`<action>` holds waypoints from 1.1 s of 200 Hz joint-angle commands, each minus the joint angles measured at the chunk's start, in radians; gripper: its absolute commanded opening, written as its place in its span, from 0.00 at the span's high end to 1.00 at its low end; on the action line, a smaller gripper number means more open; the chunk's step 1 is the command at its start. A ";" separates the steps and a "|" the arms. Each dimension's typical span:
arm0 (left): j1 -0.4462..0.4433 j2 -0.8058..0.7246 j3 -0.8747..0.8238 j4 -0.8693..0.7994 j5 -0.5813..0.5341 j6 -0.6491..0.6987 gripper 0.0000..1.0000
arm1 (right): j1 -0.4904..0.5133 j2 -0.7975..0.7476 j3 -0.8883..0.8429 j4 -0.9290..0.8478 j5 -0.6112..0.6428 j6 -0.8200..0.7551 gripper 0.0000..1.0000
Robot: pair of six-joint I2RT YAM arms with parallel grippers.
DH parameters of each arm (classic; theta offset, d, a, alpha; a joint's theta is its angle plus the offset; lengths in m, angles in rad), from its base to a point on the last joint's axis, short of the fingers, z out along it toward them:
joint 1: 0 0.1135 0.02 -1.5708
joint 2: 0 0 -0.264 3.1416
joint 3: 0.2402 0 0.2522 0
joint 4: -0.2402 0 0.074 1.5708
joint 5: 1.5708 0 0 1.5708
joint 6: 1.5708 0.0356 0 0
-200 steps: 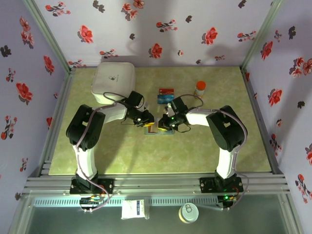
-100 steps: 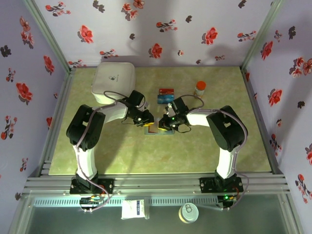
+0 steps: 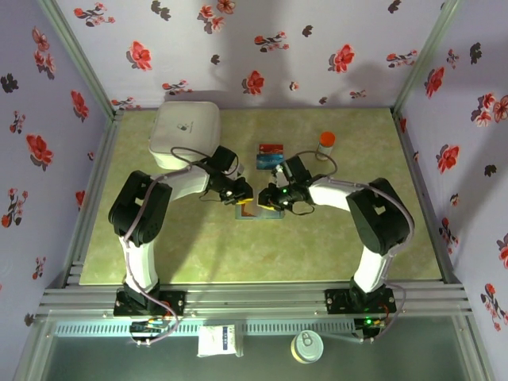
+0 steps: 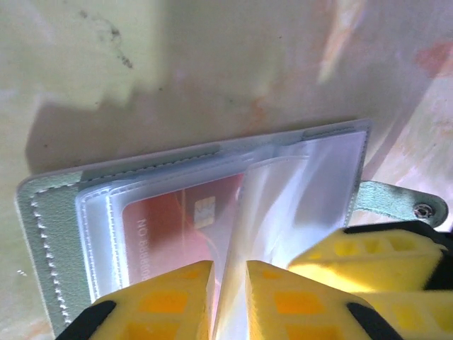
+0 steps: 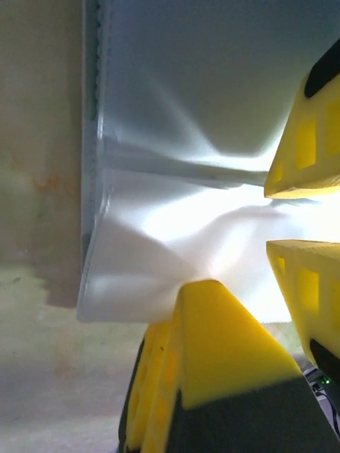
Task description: Take the credit cards out of the card holder
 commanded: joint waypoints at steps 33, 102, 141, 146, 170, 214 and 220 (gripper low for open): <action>-0.044 -0.019 0.049 -0.009 0.037 -0.009 0.81 | -0.076 -0.155 -0.034 -0.132 0.137 -0.022 0.74; -0.107 0.073 0.129 0.019 0.057 -0.037 0.75 | -0.138 -0.227 -0.092 -0.157 0.155 -0.032 0.73; -0.120 0.128 0.157 0.033 0.065 -0.038 0.70 | -0.142 -0.244 -0.098 -0.188 0.175 -0.042 0.71; -0.121 0.134 0.156 0.038 0.064 -0.039 0.69 | -0.142 -0.248 -0.096 -0.193 0.176 -0.044 0.71; -0.124 0.163 0.153 0.068 0.072 -0.053 0.68 | -0.143 -0.262 -0.085 -0.229 0.193 -0.062 0.69; -0.128 0.173 0.153 0.081 0.077 -0.053 0.60 | -0.144 -0.263 -0.074 -0.260 0.200 -0.070 0.66; -0.128 0.170 0.152 0.081 0.077 -0.050 0.59 | -0.145 -0.263 -0.072 -0.258 0.197 -0.067 0.65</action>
